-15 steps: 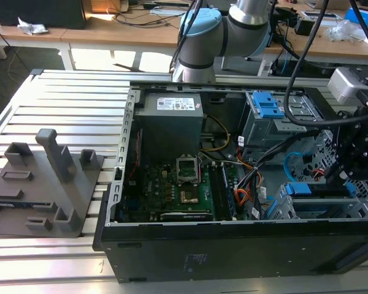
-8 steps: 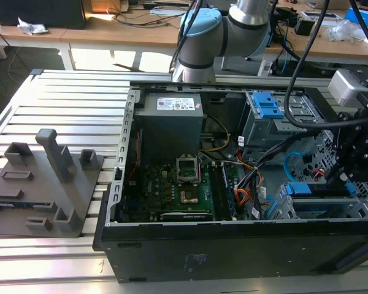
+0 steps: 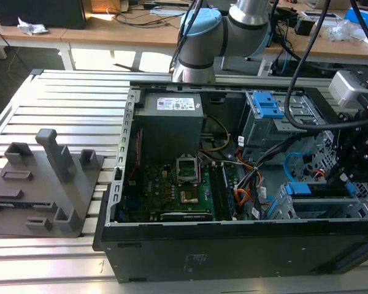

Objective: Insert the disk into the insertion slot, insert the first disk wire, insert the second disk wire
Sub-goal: 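Insert the first disk wire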

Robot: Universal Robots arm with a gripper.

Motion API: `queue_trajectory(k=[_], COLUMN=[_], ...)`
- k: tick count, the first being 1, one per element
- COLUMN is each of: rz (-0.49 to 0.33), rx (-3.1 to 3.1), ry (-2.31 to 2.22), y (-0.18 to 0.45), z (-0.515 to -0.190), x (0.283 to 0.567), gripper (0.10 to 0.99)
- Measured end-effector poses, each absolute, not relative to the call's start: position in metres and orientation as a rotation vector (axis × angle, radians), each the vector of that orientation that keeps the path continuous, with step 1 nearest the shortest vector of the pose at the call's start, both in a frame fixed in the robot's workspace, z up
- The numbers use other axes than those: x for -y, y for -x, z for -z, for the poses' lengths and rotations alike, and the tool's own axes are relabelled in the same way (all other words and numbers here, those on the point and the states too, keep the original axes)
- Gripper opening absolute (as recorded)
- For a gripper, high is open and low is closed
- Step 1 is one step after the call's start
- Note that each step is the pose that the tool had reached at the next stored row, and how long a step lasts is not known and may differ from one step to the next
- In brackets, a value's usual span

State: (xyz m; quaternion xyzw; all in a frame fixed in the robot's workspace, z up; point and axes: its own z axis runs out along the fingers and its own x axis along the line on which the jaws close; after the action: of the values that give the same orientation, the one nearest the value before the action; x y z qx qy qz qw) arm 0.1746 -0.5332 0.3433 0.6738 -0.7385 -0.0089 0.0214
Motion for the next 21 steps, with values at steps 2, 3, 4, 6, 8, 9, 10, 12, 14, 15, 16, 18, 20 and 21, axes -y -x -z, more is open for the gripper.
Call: queue_trajectory(k=[2,3,4,6,8,9,10,12,14,15,16,18,20,21], rz=[0.03,0.031,0.033,0.045,0.051,0.053,0.055,0.055,0.056,0.055,0.056,0.057,0.056,0.055], rx=[2.29,2.29,2.291,2.295,2.297,2.298,2.298,2.298,2.298,2.298,2.298,2.299,2.298,2.298], ry=[-2.09,-2.09,-2.091,-2.095,-2.097,-2.097,-2.098,-2.098,-2.098,-2.098,-2.098,-2.098,-2.098,-2.098], y=[-0.1747,-0.1748,-0.175,-0.1753,-0.176,-0.1763,-0.1766,-0.177,-0.177,-0.177,-0.177,-0.177,-0.177,-0.177], z=[-0.3434,-0.3433,-0.3429,-0.3408,-0.3392,-0.3386,-0.3376,-0.3364,-0.3362,-0.3362,-0.3361,-0.3357,-0.3363,-0.3394], x=[0.5332,0.5332,0.5333,0.5336,0.5343,0.5346,0.5352,0.5362,0.5363,0.5363,0.5363,0.5363,0.5363,0.5363], gripper=[0.165,0.165,0.165,0.165,0.165,0.165,0.165,0.165,0.165,0.165,0.165,0.239,0.239,0.239])
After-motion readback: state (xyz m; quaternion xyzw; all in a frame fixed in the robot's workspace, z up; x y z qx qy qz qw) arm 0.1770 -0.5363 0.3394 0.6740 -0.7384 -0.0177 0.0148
